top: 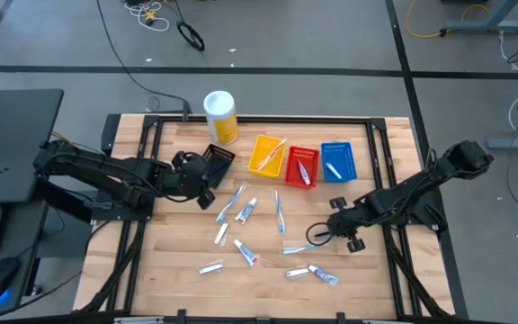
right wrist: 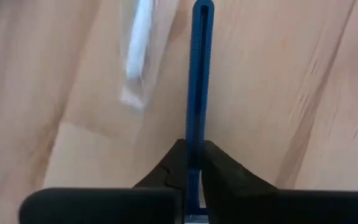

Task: Pick & Place Travel size toiletries
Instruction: Put the blue razor into the black bin

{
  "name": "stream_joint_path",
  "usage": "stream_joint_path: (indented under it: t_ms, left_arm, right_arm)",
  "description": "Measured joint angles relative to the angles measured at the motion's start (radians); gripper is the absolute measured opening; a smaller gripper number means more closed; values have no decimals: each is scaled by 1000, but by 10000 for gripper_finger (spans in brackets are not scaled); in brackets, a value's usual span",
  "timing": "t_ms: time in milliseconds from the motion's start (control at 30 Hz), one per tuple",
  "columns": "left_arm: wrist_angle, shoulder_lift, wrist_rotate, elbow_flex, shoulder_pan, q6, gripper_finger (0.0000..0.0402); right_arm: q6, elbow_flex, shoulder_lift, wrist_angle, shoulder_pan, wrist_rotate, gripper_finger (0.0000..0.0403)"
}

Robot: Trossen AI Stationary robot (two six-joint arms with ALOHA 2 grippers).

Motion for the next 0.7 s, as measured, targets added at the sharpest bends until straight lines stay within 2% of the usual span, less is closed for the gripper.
stream_joint_path:
  t_ms: [100, 167, 367, 467, 600, 700]
  left_arm:
    - [0, 0, -1, 0, 0, 0, 160]
    - [1, 0, -2, 0, 0, 0, 160]
    - [86, 0, -8, 0, 0, 6, 160]
    - [166, 11, -9, 0, 0, 72, 160]
    - [261, 50, 12, 1, 0, 207, 160]
    - [304, 100, 35, 0, 0, 259, 160]
  right_arm:
    - [32, 17, 0, 88, -2, 9, 27]
    - [38, 34, 0, 171, -3, 59, 27]
    - [-103, 57, 1, 482, -25, 341, 26]
    - [-210, 57, 19, 681, -62, 466, 26]
    - [-333, 57, 63, 888, -125, 464, 26]
    - [-351, 71, 110, 974, -162, 455, 26]
